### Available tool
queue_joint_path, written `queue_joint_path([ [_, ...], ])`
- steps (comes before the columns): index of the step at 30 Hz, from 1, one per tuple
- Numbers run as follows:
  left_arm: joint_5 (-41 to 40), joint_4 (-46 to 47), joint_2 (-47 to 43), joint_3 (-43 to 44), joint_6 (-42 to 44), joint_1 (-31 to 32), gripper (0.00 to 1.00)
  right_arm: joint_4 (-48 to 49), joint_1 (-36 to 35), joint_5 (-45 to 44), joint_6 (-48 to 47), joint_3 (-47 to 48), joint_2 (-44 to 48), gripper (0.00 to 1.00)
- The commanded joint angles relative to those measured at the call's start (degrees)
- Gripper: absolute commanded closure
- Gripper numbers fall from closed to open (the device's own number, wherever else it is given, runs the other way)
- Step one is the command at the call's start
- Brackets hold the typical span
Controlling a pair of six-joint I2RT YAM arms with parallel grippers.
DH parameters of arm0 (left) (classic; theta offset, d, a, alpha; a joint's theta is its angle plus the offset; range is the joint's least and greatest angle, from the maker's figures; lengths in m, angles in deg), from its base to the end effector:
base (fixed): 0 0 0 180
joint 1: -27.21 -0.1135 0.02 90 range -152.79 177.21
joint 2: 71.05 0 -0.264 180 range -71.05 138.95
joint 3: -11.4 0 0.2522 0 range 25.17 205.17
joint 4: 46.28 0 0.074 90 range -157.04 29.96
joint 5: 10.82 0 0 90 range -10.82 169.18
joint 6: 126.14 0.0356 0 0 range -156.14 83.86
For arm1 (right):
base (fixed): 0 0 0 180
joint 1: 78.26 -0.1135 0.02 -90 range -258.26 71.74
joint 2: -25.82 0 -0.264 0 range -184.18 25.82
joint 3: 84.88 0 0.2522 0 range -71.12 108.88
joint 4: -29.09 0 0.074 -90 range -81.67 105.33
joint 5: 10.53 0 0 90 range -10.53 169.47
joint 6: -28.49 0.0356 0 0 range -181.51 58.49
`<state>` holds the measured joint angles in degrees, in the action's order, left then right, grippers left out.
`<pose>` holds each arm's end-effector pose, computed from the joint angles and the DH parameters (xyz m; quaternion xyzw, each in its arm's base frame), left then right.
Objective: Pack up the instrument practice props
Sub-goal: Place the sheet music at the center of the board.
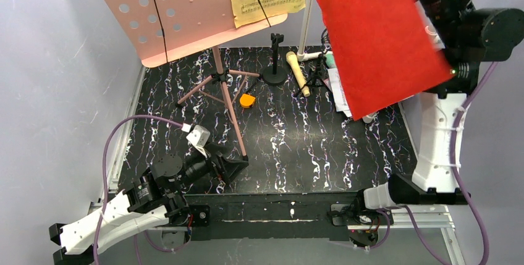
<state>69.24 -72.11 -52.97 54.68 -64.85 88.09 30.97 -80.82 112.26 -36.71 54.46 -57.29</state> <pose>0.0571 -0.0899 0.3016 0.1377 0.6975 -0.4499 0.5405 0.1824 0.0275 0.6735 -0.2155 0.3109 0.2935 0.8779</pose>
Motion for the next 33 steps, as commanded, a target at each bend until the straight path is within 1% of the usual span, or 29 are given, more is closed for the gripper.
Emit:
queue_joint_path([
  [1, 7.25, 9.32, 3.15, 2.9, 9.77, 0.11, 0.0, 1.38, 0.33, 7.52, -1.66, -7.85, 7.59, 0.99],
  [3, 8.72, 12.44, 5.01, 3.63, 13.61, 0.11, 0.0, 1.07, 0.28, 11.06, -1.75, -14.93, 11.78, 0.99],
  [4, 9.42, 14.12, 5.99, 4.15, 15.33, 0.16, 0.0, 0.57, 0.33, 12.49, -1.83, -20.07, 13.86, 0.99],
  [7, 9.93, 15.32, 9.79, 6.59, 19.48, 0.07, 0.0, -2.01, 0.33, 16.52, -3.28, -31.02, 20.41, 0.99],
  [9, 9.93, 15.33, 12.52, 8.04, 21.04, 0.11, 0.0, -6.51, 0.29, 18.67, -7.11, -37.1, 24.15, 0.99],
  [10, 11.48, 15.33, 14.1, 8.58, 21.29, 0.07, 0.0, -9.87, 0.36, 19.87, -10.41, -39.49, 25.58, 0.99],
  [12, 11.86, 15.33, 16.85, 9.32, 20.75, 0.11, 0.0, -20.0, 0.36, 21.21, -19.69, -41.96, 27.47, 0.99],
  [16, 11.4, 15.69, 20.79, 8.65, 18.78, 0.11, 0.0, -38.18, 0.31, 21.65, -36.9, -43.1, 28.86, 0.99],
  [20, 10.78, 16.26, 22.93, 6.74, 15.57, 0.11, 0.0, -47.68, 0.31, 19.83, -46.88, -43.99, 29.43, 0.99],
  [23, 10.76, 16.58, 23.9, 5.54, 14.75, 0.11, 0.0, -50.14, 0.28, 17.68, -47.4, -45.09, 28.9, 0.99],
  [28, 8.03, 18.13, 27.06, 1.63, 15.72, 0.11, 0.0, -46.21, 0.29, 15.58, -38.73, -50.41, 29.53, 0.99],
  [30, 7.42, 19.33, 28.02, 0.22, 13.89, 0.12, 0.0, -45.87, 0.33, 12.73, -36.86, -51.76, 29.64, 0.99],
  [33, 5.41, 21.82, 28.32, -1.94, 8.8, 0.11, 0.0, -49.35, 0.32, 6.22, -37.51, -52.11, 28.35, 0.99],
])
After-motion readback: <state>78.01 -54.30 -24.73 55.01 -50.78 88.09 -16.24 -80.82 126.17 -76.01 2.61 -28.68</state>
